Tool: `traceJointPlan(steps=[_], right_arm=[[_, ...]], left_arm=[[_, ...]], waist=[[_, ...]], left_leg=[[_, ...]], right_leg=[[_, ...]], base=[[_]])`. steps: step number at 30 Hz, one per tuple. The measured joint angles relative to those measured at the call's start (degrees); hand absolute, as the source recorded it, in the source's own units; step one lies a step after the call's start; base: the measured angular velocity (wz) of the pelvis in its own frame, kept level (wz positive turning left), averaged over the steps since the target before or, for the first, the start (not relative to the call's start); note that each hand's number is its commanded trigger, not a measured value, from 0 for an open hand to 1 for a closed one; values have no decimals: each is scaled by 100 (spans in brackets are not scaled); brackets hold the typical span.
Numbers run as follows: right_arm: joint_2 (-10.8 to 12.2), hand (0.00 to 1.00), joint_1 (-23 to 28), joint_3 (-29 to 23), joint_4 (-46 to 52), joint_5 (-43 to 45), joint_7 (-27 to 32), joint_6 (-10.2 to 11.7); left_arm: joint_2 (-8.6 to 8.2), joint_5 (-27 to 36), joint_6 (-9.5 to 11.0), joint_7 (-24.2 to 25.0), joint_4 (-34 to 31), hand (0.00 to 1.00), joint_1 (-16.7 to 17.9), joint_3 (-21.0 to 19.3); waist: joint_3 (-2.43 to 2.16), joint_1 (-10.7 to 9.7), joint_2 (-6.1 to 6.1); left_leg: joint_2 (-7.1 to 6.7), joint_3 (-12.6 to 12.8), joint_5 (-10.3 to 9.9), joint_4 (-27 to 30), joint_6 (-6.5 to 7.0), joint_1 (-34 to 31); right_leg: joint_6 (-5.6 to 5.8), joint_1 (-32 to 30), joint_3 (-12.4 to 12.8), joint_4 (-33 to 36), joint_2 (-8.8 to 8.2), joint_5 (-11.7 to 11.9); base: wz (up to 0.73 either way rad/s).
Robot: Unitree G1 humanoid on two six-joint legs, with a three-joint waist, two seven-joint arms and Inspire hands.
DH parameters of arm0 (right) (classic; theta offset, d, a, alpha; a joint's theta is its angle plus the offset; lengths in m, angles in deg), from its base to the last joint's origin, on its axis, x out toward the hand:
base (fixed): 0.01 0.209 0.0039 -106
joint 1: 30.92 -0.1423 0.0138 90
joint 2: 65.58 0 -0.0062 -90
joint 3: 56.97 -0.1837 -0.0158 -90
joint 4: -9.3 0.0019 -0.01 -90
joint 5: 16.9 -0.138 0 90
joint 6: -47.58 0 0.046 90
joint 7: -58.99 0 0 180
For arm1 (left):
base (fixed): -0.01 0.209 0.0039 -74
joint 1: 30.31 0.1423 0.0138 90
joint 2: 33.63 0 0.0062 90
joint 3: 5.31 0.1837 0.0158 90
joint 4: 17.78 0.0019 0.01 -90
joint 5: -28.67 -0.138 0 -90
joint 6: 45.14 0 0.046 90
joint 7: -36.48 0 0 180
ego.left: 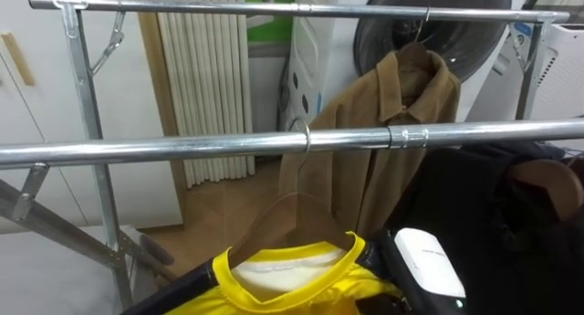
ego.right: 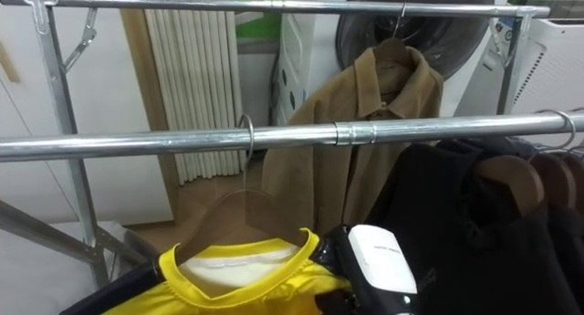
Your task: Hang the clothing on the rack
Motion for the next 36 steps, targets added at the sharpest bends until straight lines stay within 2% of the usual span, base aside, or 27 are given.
traceJointPlan(steps=[11, 19, 28, 33, 34, 35, 36], right_arm=[[230, 100, -47, -2, -447, -237, -64, 165], [235, 100, -61, -1, -538, -299, -23, 174], [235, 100, -73, -2, -570, -225, -5, 222], [239, 100, -73, -2, -569, -220, 20, 223], [239, 95, -73, -2, -570, -221, 22, 223], [239, 51, -75, -2, -571, -221, 29, 223], [239, 0, -76, -2, -573, -220, 34, 223]], left_arm=[[-9, 15, 1, -15, -91, 0, 45, 7], [-14, 15, 1, -15, -92, 0, 46, 9], [-29, 1, 1, -14, -96, 0, 47, 7], [-97, 2, 1, -15, -97, 0, 47, 2], [-100, 2, 1, -15, -97, 0, 47, 2], [-100, 2, 1, -15, -97, 0, 47, 2], [-100, 2, 1, -15, -97, 0, 48, 2]], waist=[[10, -42, 17], [7, -43, 32], [7, -57, 126], [6, -63, 167], [6, -64, 168], [5, -64, 167], [5, -64, 166]], left_leg=[[-32, -56, -3, -28, 0, 74], [-39, -95, -3, -24, 0, 83], [-38, -97, -3, -25, 0, 83], [-40, -97, -3, -28, 0, 82], [-40, -97, -3, -28, 0, 82], [-39, -98, -3, -28, 0, 82], [-39, -98, -3, -28, 0, 82]], right_leg=[[26, 104, -3, 6, -23, -16], [29, 139, -11, 1, -23, -16], [29, 139, -11, -1, -21, -16], [31, 138, -12, -2, -20, -17], [31, 138, -13, -2, -21, -17], [31, 137, -13, -3, -21, -17], [32, 137, -13, -3, -22, -17]], base=[[2], [1], [0], [0], [0], [0], [0]])
